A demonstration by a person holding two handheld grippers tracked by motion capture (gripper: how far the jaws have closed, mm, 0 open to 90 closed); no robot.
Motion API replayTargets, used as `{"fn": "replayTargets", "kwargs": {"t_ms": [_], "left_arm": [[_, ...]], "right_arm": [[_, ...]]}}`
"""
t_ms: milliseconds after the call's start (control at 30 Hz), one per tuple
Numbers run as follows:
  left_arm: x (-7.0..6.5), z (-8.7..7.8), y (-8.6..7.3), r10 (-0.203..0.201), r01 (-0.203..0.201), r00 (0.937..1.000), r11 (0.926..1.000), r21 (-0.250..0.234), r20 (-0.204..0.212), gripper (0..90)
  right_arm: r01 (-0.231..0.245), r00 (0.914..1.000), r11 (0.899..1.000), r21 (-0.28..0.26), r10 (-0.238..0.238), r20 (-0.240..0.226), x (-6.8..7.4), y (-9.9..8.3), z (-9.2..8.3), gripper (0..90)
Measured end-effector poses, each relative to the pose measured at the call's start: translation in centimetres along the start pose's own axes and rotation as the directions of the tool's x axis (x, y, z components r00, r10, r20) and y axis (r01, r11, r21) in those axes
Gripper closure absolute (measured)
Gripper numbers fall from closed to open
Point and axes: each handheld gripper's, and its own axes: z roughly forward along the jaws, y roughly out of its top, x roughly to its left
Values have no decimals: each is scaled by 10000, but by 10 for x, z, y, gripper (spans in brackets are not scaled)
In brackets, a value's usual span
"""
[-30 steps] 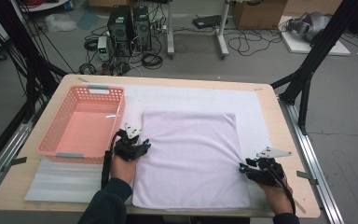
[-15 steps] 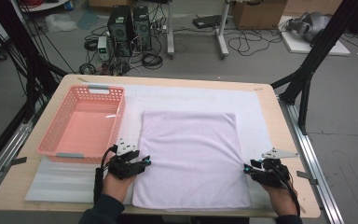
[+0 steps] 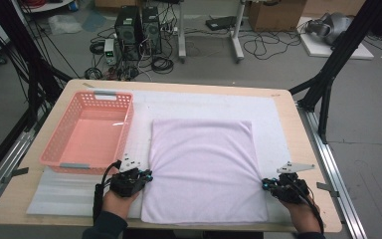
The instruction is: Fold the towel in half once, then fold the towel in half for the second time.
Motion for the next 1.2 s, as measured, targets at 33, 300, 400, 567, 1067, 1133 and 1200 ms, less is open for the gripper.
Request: {"fn": "replayTargets", "kwargs": {"t_ms": [33, 300, 400, 567, 1067, 1133, 1200], "left_arm": [[1, -1, 1, 51, -53, 9999, 9999, -153, -139, 789], [6, -2, 16, 481, -271, 9958, 9673, -2521, 777, 372], [7, -4, 22, 726, -343, 9910, 9496, -3115, 1121, 279], [6, -10, 22, 921, -382, 9856, 9382, -3439, 1417, 207], [10, -4, 26, 761, -253, 9859, 9480, -3172, 1490, 206], [10, -1, 28, 772, -245, 9840, 9512, -3076, 1604, 210], [10, 0, 30, 725, -206, 9853, 9495, -3130, 1550, 232]], "right_arm": [[353, 9979, 9993, -82, -348, 552, 1, -1, -1, 722], [472, 9944, 9545, -2946, -169, 1046, -5, 7, -19, 363], [383, 9952, 9368, -3478, -45, 977, -3, 10, -19, 264], [175, 9985, 9449, -3268, 7, 556, -5, 11, -9, 208], [312, 9981, 9508, -3082, -132, 603, -6, 14, -4, 193], [301, 9982, 9516, -3060, -125, 594, -7, 14, -4, 192], [326, 9983, 9529, -3014, -164, 562, -8, 14, -3, 184]]}}
